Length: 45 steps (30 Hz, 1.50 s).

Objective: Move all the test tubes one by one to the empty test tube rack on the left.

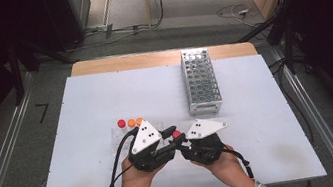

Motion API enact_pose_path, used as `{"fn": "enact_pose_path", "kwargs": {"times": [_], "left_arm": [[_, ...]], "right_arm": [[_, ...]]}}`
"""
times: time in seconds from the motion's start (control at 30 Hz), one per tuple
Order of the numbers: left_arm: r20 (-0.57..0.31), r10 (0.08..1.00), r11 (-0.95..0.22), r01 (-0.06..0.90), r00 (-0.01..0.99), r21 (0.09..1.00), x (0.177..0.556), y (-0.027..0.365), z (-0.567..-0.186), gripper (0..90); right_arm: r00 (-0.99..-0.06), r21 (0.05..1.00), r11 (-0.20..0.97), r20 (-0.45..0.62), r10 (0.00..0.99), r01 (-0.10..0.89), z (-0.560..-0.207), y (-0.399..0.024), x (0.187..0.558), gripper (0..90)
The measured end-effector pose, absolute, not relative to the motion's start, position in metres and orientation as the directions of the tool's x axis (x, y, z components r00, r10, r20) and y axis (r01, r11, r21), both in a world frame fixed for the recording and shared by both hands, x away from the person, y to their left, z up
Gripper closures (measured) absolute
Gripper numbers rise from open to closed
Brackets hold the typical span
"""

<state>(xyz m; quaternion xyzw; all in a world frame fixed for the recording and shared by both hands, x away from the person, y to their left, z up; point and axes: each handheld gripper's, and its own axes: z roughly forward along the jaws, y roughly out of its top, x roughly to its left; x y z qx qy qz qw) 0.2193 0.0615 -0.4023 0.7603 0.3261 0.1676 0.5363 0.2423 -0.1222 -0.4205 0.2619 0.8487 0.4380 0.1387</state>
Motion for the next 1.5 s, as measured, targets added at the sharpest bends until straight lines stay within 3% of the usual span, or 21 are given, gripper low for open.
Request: {"fn": "enact_pose_path", "kwargs": {"times": [0.17, 0.27, 0.33, 0.5, 0.8, 1.0, 1.5], "left_arm": [[-0.093, 0.675, -0.213, 0.313, 0.732, 0.925, 0.219, 0.061, -0.403, 67.5], [-0.091, 0.676, -0.221, 0.319, 0.731, 0.922, 0.219, 0.06, -0.404, 63.7], [-0.081, 0.68, -0.227, 0.314, 0.729, 0.922, 0.219, 0.059, -0.405, 68.1], [-0.088, 0.68, -0.221, 0.317, 0.728, 0.922, 0.219, 0.06, -0.404, 69.1], [-0.122, 0.674, -0.182, 0.324, 0.729, 0.928, 0.218, 0.071, -0.396, 69.6], [-0.147, 0.683, -0.145, 0.33, 0.715, 0.933, 0.217, 0.086, -0.387, 69.7], [-0.173, 0.756, -0.063, 0.334, 0.631, 0.94, 0.219, 0.138, -0.369, 69.7]], "right_arm": [[-0.826, 0.819, 0.473, 0.001, 0.564, 0.324, -0.42, -0.123, 0.242, 70.9], [-0.825, 0.82, 0.472, 0.001, 0.566, 0.325, -0.42, -0.123, 0.243, 70.8], [-0.824, 0.821, 0.466, 0.01, 0.567, 0.33, -0.42, -0.124, 0.243, 70.9], [-0.826, 0.822, 0.466, 0.009, 0.564, 0.327, -0.419, -0.124, 0.242, 70.1], [-0.837, 0.829, 0.46, 0.019, 0.546, 0.319, -0.415, -0.13, 0.24, 45.3], [-0.829, 0.833, 0.446, 0.027, 0.559, 0.328, -0.415, -0.142, 0.24, 39.3], [-0.783, 0.829, 0.422, 0.032, 0.621, 0.368, -0.42, -0.175, 0.244, 37.8]]}}
